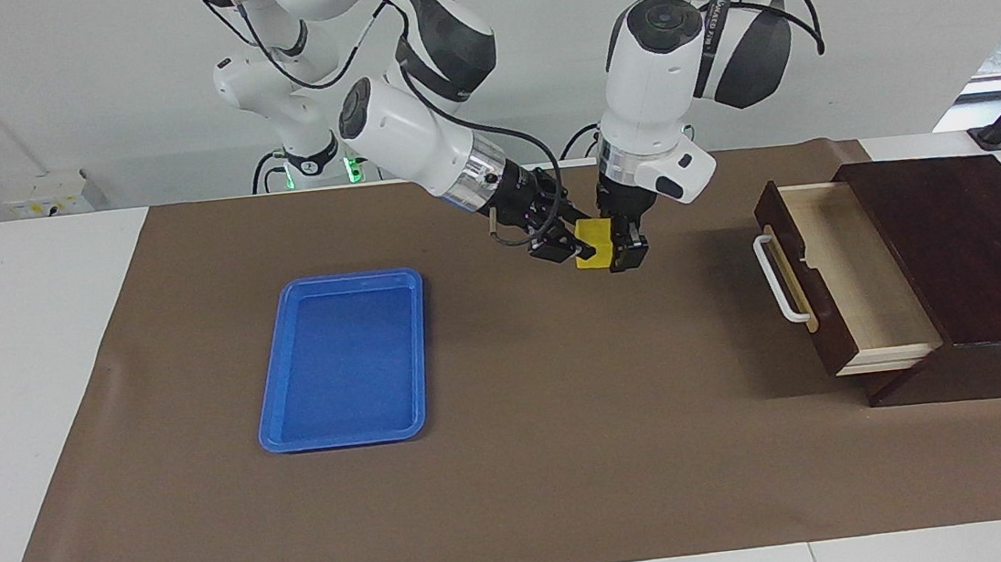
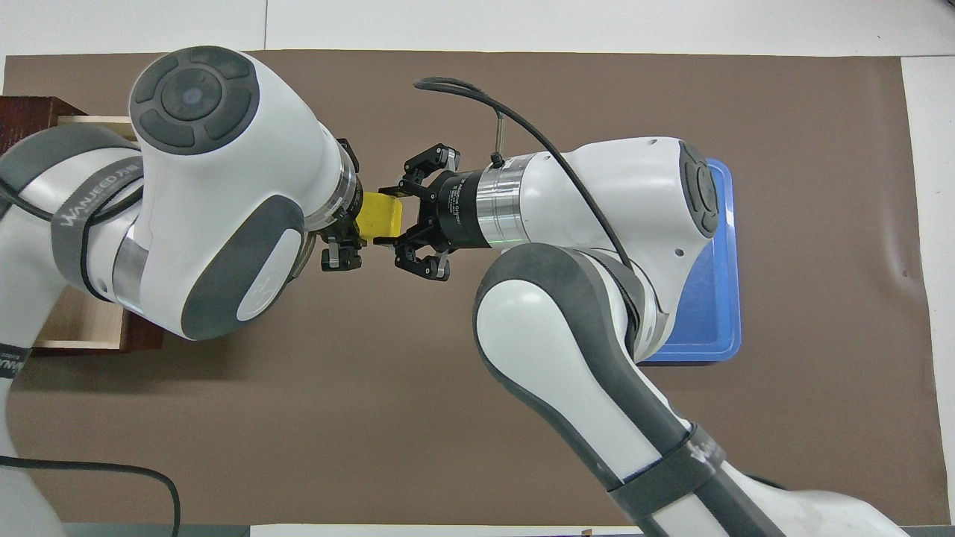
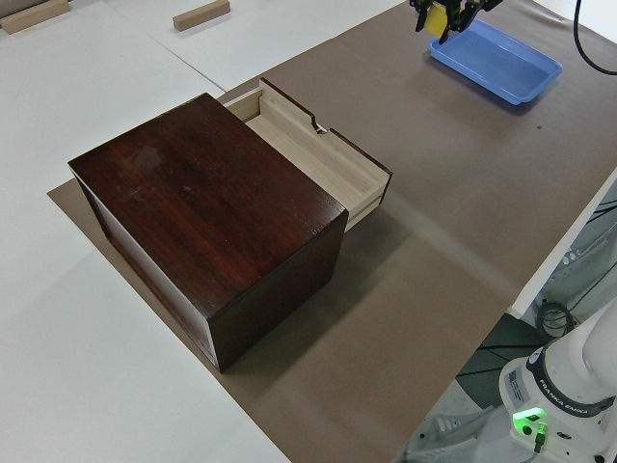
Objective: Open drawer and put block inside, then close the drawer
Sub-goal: 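Grasp the block with the left gripper while the right gripper opens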
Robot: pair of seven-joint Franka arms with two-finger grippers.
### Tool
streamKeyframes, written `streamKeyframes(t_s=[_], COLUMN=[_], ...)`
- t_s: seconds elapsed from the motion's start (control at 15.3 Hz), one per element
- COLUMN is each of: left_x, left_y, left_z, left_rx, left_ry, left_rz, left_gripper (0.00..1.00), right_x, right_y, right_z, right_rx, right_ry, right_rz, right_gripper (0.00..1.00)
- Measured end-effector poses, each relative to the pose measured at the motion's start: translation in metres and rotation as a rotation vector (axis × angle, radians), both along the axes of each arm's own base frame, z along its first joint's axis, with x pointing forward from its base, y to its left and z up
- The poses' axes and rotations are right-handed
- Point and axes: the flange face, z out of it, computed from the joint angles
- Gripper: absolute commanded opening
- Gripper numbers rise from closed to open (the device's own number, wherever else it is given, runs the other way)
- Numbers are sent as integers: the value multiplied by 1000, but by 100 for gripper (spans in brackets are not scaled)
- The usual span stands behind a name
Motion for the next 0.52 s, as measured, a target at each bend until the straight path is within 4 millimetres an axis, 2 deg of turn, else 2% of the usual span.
streamKeyframes(t_s=[0.2, 0.33, 0.52], left_x=[0, 0, 0], left_y=[0, 0, 0], left_z=[0, 0, 0], left_rx=[0, 0, 0], left_ry=[0, 0, 0], left_rz=[0, 0, 0], left_gripper=[0, 0, 0], right_x=[0, 0, 0], right_y=[0, 0, 0], right_z=[0, 0, 0], right_rx=[0, 0, 0], right_ry=[0, 0, 0], right_rz=[0, 0, 0], right_gripper=[0, 14, 17])
